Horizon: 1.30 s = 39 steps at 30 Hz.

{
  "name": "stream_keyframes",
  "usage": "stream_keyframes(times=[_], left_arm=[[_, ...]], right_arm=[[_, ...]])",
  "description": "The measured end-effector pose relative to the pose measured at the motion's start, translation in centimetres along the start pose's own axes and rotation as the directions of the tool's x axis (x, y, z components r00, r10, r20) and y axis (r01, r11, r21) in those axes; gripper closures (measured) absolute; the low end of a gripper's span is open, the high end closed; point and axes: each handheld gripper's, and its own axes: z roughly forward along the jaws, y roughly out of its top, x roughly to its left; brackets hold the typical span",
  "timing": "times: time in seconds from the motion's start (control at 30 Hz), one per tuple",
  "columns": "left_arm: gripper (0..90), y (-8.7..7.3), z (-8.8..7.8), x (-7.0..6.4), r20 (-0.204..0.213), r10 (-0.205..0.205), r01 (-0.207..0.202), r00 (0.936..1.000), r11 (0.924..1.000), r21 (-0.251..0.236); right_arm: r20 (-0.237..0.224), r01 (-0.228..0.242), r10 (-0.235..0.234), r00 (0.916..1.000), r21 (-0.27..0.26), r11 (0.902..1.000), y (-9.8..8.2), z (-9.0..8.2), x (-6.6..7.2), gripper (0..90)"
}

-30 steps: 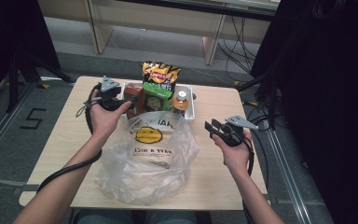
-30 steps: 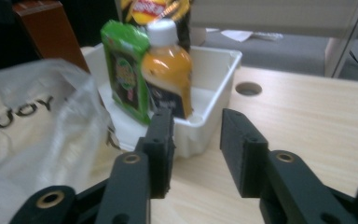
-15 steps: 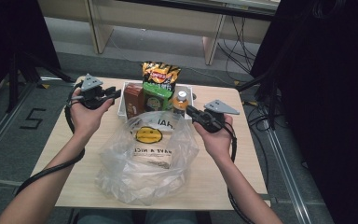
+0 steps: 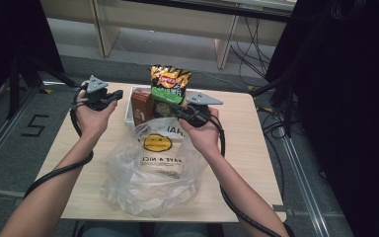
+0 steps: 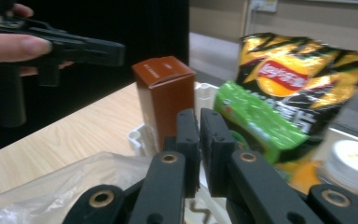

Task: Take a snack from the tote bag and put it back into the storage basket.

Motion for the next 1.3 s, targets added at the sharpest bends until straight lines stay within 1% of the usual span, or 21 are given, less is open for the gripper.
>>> stream_keyframes(times=[0.1, 0.27, 0.33, 0.37, 0.4, 0.47, 0.5, 0.57, 0.6, 0.7, 0.83, 0.87, 0.9, 0.93, 0.97, 1.03, 1.07, 1.1, 1.23, 1.27, 1.3], left_arm=[[89.8, -0.1, 1.0, 0.2, 0.006, -0.007, 0.007, 1.0, 0.9997, 0.022], [89.7, -0.3, 2.1, 0.5, -0.009, -0.016, 0.016, 0.9998, 0.9985, 0.052], [89.7, -0.5, 2.4, 0.6, -0.009, -0.019, 0.019, 0.9998, 0.9981, 0.059], [89.7, -0.5, 2.5, 0.6, -0.005, -0.017, 0.017, 0.9998, 0.9978, 0.064], [89.7, -0.6, 2.5, 0.5, -0.002, -0.017, 0.017, 0.9999, 0.9977, 0.065], [89.7, -0.7, 2.6, 0.4, 0.003, -0.009, 0.009, 1.0, 0.9972, 0.074], [89.7, -0.7, 2.6, 0.3, 0.003, -0.006, 0.005, 1.0, 0.9969, 0.078], [89.6, -0.7, 2.7, 0.2, 0.01, 0.001, -0.002, 0.9999, 0.9964, 0.085], [89.5, -0.7, 2.8, 0.2, 0.017, 0.005, -0.006, 0.9998, 0.9961, 0.088], [89.4, -0.5, 2.8, 0.1, 0.033, 0.01, -0.013, 0.9994, 0.9963, 0.085], [89.4, -0.4, 2.9, 0.1, 0.043, 0.019, -0.023, 0.9989, 0.9959, 0.088], [89.2, -0.4, 2.9, 0.0, 0.046, 0.018, -0.022, 0.9988, 0.9961, 0.086], [88.8, -0.5, 2.9, 0.0, 0.049, 0.019, -0.023, 0.9986, 0.9962, 0.083], [88.5, -0.5, 2.9, 0.0, 0.052, 0.025, -0.029, 0.9984, 0.9965, 0.079], [88.4, -0.6, 2.9, -0.1, 0.054, 0.026, -0.03, 0.9982, 0.9965, 0.077], [88.0, -0.8, 3.0, -0.1, 0.058, 0.029, -0.034, 0.9979, 0.9962, 0.08], [88.0, -0.8, 3.0, -0.1, 0.057, 0.027, -0.032, 0.998, 0.9962, 0.082], [87.7, -0.9, 3.0, -0.1, 0.059, 0.027, -0.032, 0.9979, 0.996, 0.084], [87.1, -0.9, 3.0, 0.0, 0.05, 0.033, -0.037, 0.9982, 0.9955, 0.087], [87.1, -0.8, 3.0, 0.0, 0.049, 0.033, -0.038, 0.9983, 0.9955, 0.088], [87.2, -0.8, 3.1, 0.0, 0.05, 0.036, -0.04, 0.9981, 0.9953, 0.089]], right_arm=[[-0.023, -0.014, 0.014, 0.9996, 0.021, 0.9997, 0.4, 1.2, 0.5, 88.3], [-0.029, -0.012, 0.014, 0.9995, 0.056, 0.9983, 1.3, 3.2, 0.7, 89.8], [-0.031, -0.009, 0.012, 0.9995, 0.086, 0.9963, 1.6, 3.8, 0.7, 90.0], [-0.021, -0.012, 0.014, 0.9997, 0.078, 0.9968, 1.6, 4.3, 0.9, 90.0], [-0.024, -0.025, 0.027, 0.9993, 0.099, 0.9948, 1.7, 4.5, 1.0, 90.0], [-0.036, -0.022, 0.026, 0.999, 0.113, 0.9933, 1.8, 5.0, 0.9, 90.0], [-0.029, -0.023, 0.027, 0.9992, 0.13, 0.9913, 1.8, 5.2, 0.9, 90.0], [-0.024, -0.033, 0.037, 0.999, 0.133, 0.9906, 1.7, 5.8, 1.0, 90.0], [-0.022, -0.031, 0.035, 0.9992, 0.154, 0.9876, 1.6, 6.0, 0.9, 90.0], [-0.021, -0.045, 0.049, 0.9986, 0.174, 0.9838, 1.5, 6.6, 0.8, 90.0], [-0.015, -0.066, 0.071, 0.9974, 0.191, 0.9794, 1.5, 7.3, 0.5, 90.0], [-0.01, -0.078, 0.081, 0.9967, 0.177, 0.981, 1.4, 7.6, 0.5, 90.0], [-0.008, -0.069, 0.071, 0.9974, 0.175, 0.9822, 1.5, 7.8, 0.4, 90.0], [-0.013, -0.085, 0.089, 0.996, 0.187, 0.9787, 1.5, 7.9, 0.5, 90.0], [-0.014, -0.062, 0.067, 0.9977, 0.2, 0.9778, 1.5, 8.0, 0.4, 90.0], [-0.018, -0.069, 0.075, 0.9971, 0.208, 0.9756, 1.3, 8.4, 0.5, 90.0], [-0.016, -0.085, 0.091, 0.9958, 0.215, 0.9728, 1.4, 8.5, 0.6, 90.0], [-0.015, -0.094, 0.099, 0.995, 0.204, 0.9745, 1.4, 8.7, 0.5, 90.0], [-0.005, -0.103, 0.107, 0.9943, 0.221, 0.9698, 1.7, 9.1, 0.4, 90.0], [0.0, -0.107, 0.109, 0.994, 0.202, 0.9736, 1.6, 9.4, 0.4, 90.0], [0.005, -0.114, 0.116, 0.9932, 0.21, 0.971, 1.7, 9.5, 0.5, 90.0]])
